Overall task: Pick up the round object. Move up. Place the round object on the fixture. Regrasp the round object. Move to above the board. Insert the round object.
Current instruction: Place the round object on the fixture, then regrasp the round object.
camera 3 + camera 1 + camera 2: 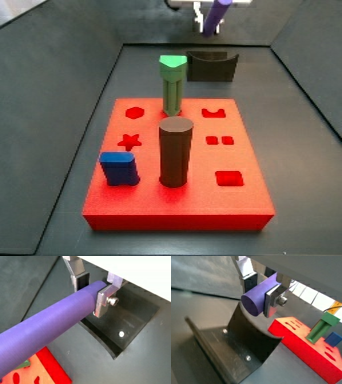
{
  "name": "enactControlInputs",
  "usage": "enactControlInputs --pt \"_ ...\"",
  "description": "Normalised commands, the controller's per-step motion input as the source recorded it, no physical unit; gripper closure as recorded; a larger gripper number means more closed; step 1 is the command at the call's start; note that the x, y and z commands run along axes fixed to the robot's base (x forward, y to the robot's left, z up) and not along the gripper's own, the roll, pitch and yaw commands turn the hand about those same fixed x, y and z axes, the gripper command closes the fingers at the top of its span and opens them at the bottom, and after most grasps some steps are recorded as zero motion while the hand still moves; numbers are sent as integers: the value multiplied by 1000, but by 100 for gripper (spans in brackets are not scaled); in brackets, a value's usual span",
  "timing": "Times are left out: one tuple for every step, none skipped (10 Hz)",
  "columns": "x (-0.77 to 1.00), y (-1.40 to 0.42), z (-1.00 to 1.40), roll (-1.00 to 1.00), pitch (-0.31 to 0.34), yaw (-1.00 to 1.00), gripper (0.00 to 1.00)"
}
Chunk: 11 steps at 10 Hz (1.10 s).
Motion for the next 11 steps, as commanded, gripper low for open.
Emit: enactControlInputs --pt "163 104 -1000 -559 39 -161 100" --pt "172 111 -1000 -398 29 -149 100" --pt "178 111 -1000 -263 23 -136 100" --pt "184 112 -1000 -184 7 -116 100" --pt "170 108 -897 -164 2 -107 100" --pt "145 92 -718 -153 -3 -94 100" --pt "121 73 -558 -151 -11 -85 100" --pt "103 64 -407 -140 -13 -75 100" --pt "0 0 0 0 0 0 0" --pt "0 0 1000 18 -51 -74 0" --pt "-7 3 1000 23 -47 -65 0"
